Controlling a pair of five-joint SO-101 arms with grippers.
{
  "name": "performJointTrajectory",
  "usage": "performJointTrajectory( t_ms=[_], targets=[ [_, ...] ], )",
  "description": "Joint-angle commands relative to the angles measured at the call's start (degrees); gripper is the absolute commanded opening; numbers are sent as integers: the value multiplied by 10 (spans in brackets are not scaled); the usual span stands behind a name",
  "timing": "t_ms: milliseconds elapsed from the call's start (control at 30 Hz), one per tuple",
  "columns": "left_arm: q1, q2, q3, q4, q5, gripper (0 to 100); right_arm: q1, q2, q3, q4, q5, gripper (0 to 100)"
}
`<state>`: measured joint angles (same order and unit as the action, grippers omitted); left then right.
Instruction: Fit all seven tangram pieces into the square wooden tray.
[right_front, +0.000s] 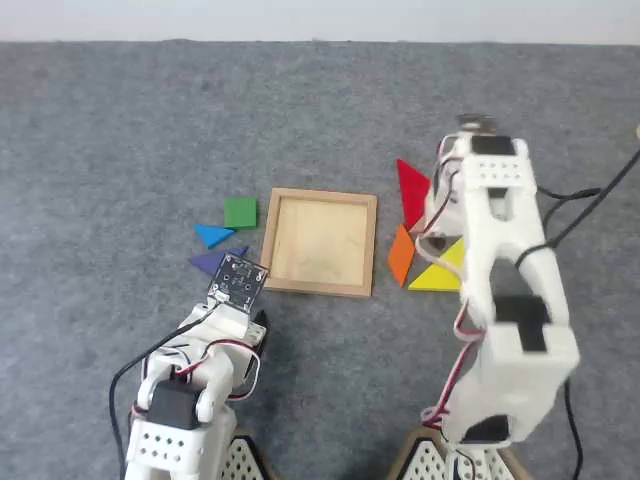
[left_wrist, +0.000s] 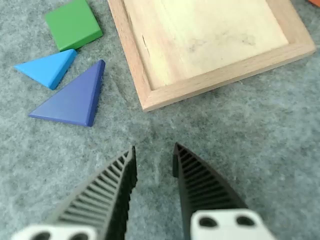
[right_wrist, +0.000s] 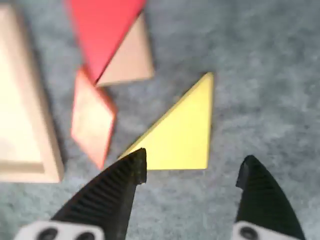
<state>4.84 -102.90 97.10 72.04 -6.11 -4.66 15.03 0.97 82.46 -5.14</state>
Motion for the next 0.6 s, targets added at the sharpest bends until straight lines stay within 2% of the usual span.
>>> performJointTrajectory(
  t_ms=[0, 133, 267, 500, 567],
  targets=[
    [-4, -10, -7, 2, 5, 116, -28, -131, 153, -102, 39, 292],
    [-4, -10, -7, 2, 5, 116, -42, -170, 269, -153, 62, 292],
    [-4, -10, -7, 2, 5, 116, -27, -125, 280, -160, 38, 292],
    [-4, -10, -7, 2, 5, 116, 30, 26, 121, -133, 40, 292],
    [-4, -10, -7, 2, 5, 116, 44, 70, 56, -110, 67, 292]
  ],
)
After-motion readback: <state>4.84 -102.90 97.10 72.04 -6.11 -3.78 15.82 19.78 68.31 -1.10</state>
